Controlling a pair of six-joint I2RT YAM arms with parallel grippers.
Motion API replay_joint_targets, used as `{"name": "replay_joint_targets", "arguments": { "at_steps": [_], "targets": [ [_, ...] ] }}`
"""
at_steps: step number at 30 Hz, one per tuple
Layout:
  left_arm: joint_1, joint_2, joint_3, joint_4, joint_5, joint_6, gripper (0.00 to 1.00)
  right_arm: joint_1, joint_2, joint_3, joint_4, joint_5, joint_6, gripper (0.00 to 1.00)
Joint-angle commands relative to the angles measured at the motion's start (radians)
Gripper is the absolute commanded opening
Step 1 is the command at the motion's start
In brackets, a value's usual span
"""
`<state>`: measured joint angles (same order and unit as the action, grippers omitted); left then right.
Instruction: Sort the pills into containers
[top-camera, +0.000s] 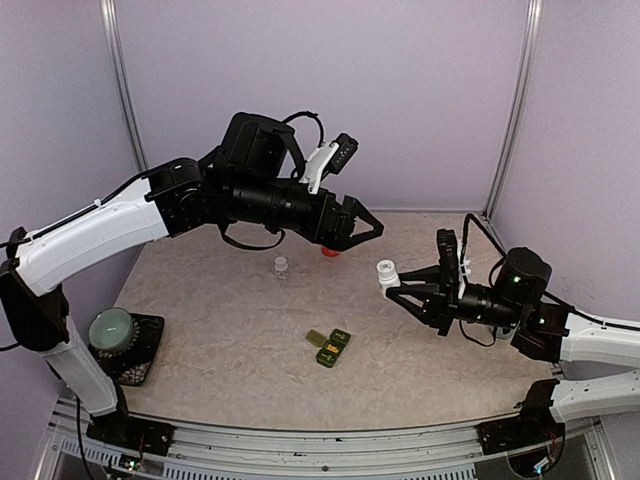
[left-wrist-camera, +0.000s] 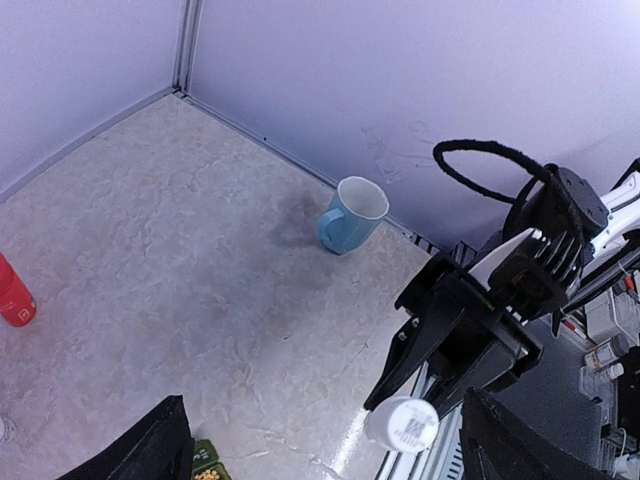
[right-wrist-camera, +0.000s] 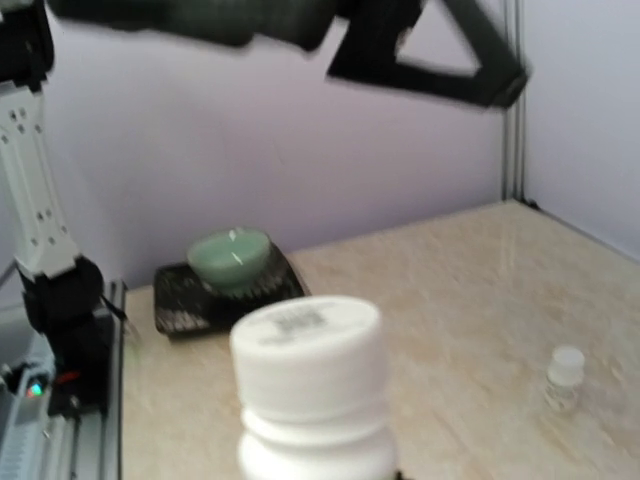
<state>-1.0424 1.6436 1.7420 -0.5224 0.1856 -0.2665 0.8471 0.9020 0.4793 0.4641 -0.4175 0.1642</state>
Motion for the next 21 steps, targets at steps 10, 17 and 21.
{"name": "replay_joint_targets", "arguments": {
  "at_steps": [10,17,21],
  "targets": [
    [-0.08,0.152,0.193,-0.192,-0.071,-0.018,0.79,-0.005,-0.016,0.04,-0.084,0.048,-0.05,0.15],
    [-0.082,0.168,0.2,-0.206,-0.058,-0.026,0.71,-0.005,-0.021,0.046,-0.086,0.051,-0.049,0.15],
    [-0.085,0.186,0.216,-0.219,-0.04,-0.022,0.65,-0.006,-0.009,0.052,-0.082,0.044,-0.049,0.15]
  ]
}}
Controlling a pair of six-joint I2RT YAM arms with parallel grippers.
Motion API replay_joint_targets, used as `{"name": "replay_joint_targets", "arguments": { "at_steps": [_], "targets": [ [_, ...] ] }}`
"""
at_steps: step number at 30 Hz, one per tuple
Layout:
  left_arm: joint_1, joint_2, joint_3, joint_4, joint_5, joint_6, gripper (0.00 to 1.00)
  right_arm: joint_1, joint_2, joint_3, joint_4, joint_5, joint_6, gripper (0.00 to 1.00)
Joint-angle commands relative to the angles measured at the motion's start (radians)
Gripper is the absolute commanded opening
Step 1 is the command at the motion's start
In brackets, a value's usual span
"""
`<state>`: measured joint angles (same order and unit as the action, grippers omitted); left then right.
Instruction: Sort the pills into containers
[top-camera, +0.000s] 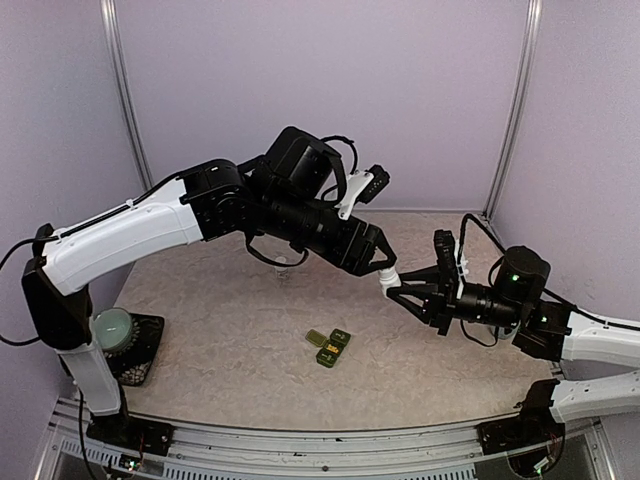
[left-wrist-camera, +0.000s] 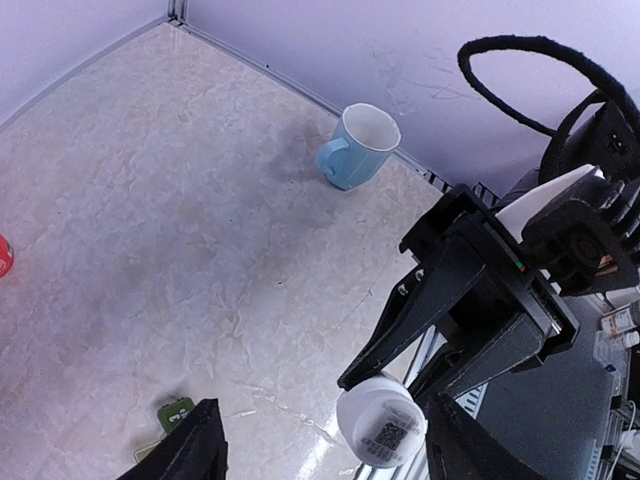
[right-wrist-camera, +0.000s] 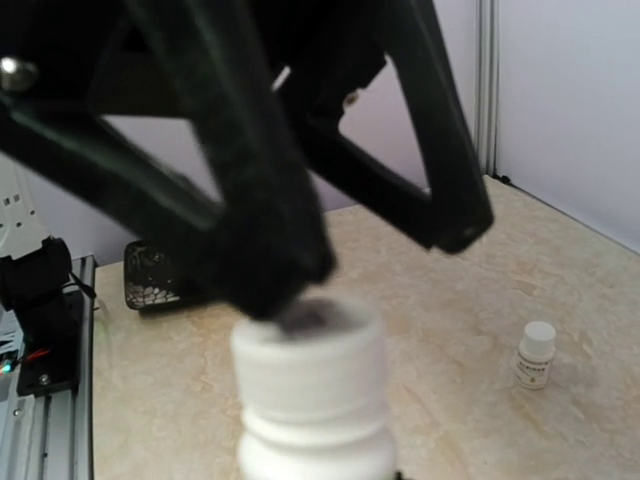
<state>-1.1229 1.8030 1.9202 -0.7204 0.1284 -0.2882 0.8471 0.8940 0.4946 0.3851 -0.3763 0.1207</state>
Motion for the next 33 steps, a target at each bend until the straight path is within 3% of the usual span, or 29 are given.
{"name": "replay_joint_targets", "arguments": {
  "at_steps": [1,5,24,33],
  "targets": [
    [-0.005,0.027,0.04,-0.021,0.019,0.0,0.63,-0.006,0.0,0.038,-0.002,0.002,-0.005,0.15],
    [-0.005,0.03,0.043,-0.021,0.031,0.001,0.59,-0.005,0.001,0.04,0.0,0.003,-0.006,0.15],
    [-0.011,0.034,0.048,-0.026,0.073,0.023,0.57,-0.006,0.006,0.035,0.004,0.004,-0.005,0.15],
    [-0.016,0.045,0.058,-0.034,0.094,0.028,0.43,-0.005,0.008,0.035,0.008,0.002,-0.004,0.15]
  ]
}}
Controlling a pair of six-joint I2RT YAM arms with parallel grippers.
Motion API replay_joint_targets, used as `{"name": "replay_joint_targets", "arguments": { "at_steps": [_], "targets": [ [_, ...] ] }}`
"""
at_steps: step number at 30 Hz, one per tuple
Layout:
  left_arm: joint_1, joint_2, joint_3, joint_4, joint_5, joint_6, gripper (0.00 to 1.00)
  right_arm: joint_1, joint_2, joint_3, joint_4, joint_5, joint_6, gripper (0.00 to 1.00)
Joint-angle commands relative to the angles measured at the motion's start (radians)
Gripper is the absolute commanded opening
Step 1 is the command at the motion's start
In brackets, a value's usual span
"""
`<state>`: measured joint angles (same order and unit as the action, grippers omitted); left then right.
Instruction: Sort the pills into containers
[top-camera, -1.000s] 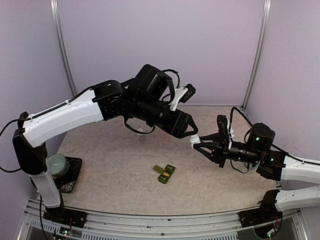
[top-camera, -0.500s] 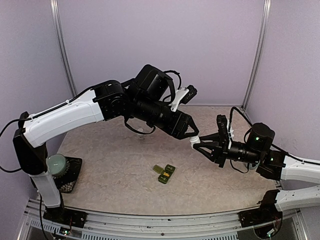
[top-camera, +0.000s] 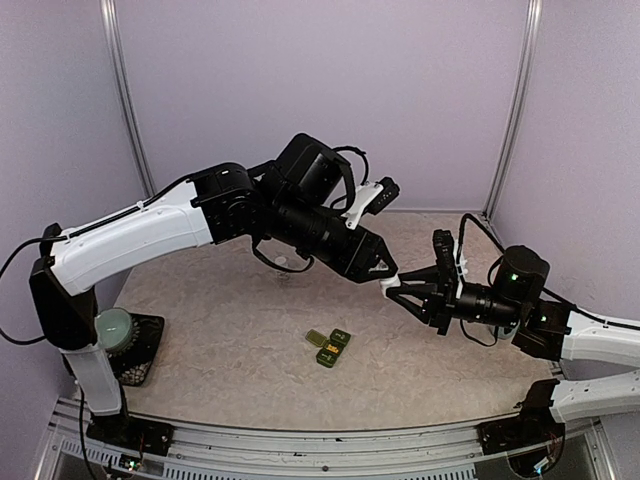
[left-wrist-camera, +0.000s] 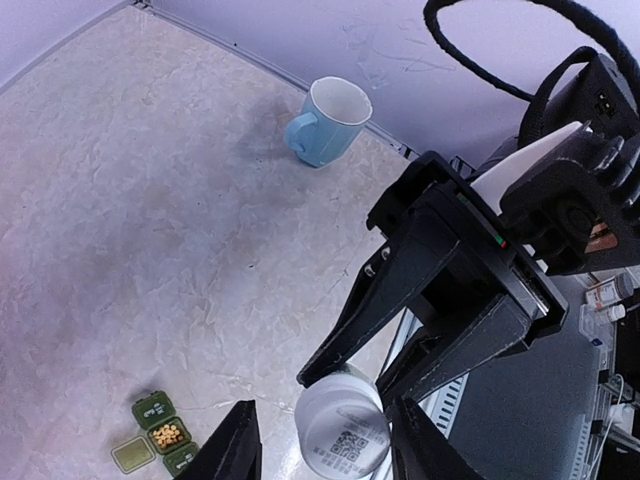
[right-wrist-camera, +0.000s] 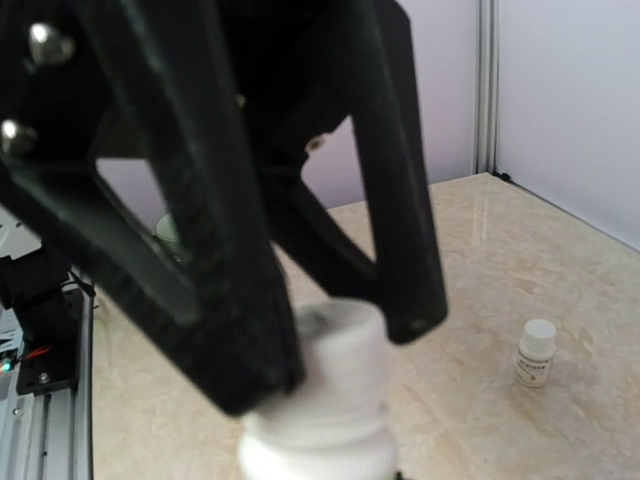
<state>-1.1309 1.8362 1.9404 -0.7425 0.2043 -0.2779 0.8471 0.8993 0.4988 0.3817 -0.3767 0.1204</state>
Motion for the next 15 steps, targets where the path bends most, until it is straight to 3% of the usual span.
{"name": "replay_joint_targets", "arguments": {
  "at_steps": [1,7,11,15],
  "targets": [
    [-0.008,0.012,0.038,-0.012,0.017,0.018,0.41,-0.005,0.003,0.03,0.011,0.002,-0.003,0.15],
    [-0.008,0.011,0.041,-0.013,0.015,0.022,0.37,-0.005,0.003,0.029,0.011,0.001,-0.002,0.15],
    [-0.009,0.004,0.047,-0.015,0.001,0.022,0.5,-0.005,0.003,0.027,0.011,0.002,-0.002,0.15],
    [-0.007,-0.001,0.059,-0.026,-0.007,0.024,0.51,-0.006,-0.001,0.027,0.012,0.004,-0.002,0.15]
  ]
}}
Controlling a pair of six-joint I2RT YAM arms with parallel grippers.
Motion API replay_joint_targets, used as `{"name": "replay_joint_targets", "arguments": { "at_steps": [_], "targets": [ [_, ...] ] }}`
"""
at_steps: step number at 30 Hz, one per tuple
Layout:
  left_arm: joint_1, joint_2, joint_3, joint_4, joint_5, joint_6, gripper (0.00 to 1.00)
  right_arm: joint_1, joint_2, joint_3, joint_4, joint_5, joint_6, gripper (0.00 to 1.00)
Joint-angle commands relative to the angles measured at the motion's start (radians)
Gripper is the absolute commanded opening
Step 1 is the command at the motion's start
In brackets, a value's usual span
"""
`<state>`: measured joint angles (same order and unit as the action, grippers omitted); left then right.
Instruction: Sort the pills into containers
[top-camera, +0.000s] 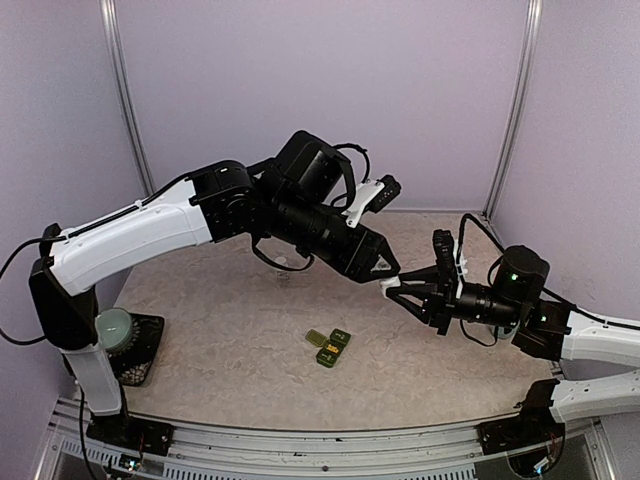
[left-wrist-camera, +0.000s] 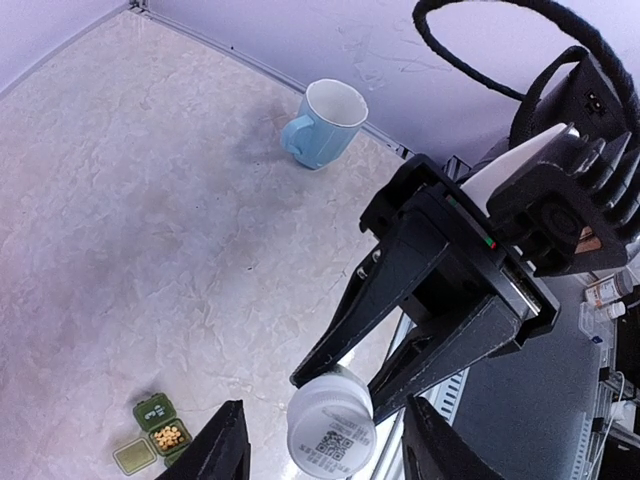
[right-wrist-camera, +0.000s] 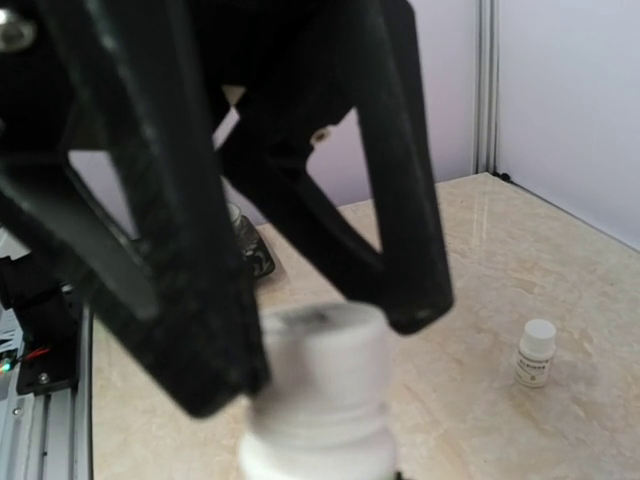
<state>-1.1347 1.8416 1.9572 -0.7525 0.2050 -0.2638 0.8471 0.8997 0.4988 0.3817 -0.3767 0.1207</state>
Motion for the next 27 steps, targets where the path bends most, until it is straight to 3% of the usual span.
{"name": "replay_joint_targets", "arguments": {
  "at_steps": [1,6,15,27],
  "targets": [
    [-0.004,-0.007,0.044,-0.02,-0.01,0.012,0.5,-0.005,-0.002,0.027,0.012,0.004,-0.003,0.15],
    [-0.004,-0.006,0.044,-0.021,-0.007,0.011,0.4,-0.006,-0.002,0.027,0.012,0.002,-0.001,0.15],
    [-0.004,0.011,0.047,-0.032,0.01,0.015,0.38,-0.005,-0.008,0.03,0.01,0.0,-0.001,0.15],
    [-0.005,0.014,0.044,-0.025,0.025,0.016,0.25,-0.005,-0.009,0.03,0.011,0.001,-0.001,0.15]
  ]
}}
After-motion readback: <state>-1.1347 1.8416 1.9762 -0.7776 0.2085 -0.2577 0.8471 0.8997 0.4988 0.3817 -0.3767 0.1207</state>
